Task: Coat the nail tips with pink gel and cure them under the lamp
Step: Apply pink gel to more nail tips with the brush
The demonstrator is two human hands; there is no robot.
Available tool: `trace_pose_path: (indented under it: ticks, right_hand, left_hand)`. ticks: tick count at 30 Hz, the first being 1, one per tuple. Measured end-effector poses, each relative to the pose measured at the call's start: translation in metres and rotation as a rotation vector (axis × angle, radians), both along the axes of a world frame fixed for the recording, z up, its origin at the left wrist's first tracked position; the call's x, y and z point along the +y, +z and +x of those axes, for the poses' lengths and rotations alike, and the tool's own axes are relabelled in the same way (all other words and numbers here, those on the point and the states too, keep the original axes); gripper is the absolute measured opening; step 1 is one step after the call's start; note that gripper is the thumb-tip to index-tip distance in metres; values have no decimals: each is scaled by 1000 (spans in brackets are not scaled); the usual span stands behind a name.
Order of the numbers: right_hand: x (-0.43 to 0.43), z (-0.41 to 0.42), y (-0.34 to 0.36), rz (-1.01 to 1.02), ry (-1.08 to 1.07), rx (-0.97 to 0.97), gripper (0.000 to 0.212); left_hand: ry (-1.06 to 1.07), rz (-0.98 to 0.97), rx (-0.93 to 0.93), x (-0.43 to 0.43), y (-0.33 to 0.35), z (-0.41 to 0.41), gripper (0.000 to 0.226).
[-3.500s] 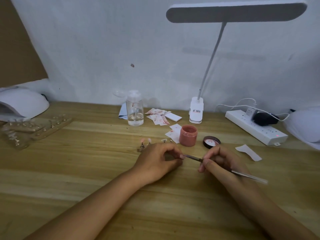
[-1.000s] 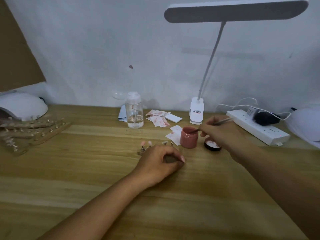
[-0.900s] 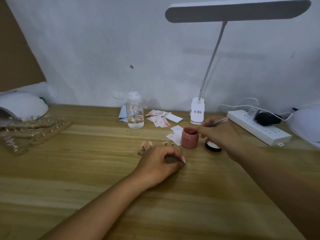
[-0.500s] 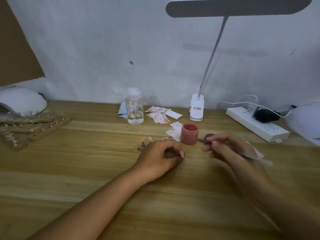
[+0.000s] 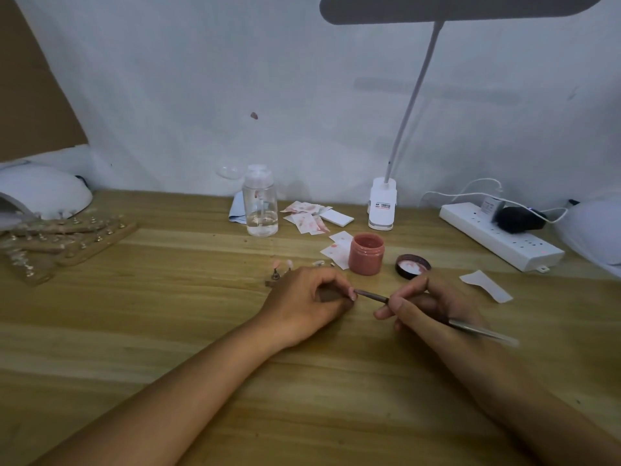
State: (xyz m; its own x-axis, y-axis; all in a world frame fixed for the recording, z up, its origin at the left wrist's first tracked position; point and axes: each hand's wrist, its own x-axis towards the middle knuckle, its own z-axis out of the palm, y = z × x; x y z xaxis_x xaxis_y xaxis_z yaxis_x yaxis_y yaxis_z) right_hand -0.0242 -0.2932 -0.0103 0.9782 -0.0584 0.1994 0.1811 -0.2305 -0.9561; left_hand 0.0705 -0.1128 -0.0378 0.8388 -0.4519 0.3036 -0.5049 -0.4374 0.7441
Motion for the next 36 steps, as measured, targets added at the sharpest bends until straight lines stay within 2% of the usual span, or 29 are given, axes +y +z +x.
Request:
trace_pose_path:
  ticks: [15,21,27,36]
  right_hand:
    - [1,0,1,-40,12,-5,11]
    - [-1,-1,1,4,0,-32,10]
    - [1,0,2,-57,29,-7,10]
    - [0,-2,3,-63,28,-19,6]
  left_hand:
    - [-16,-9,-22,0,-2,2,14]
    - [-26,-13,-16,1,-1,2,20]
    - [-4,6,-16,1,-2,2,8]
    - [-15,38,-55,2,-1,1,8]
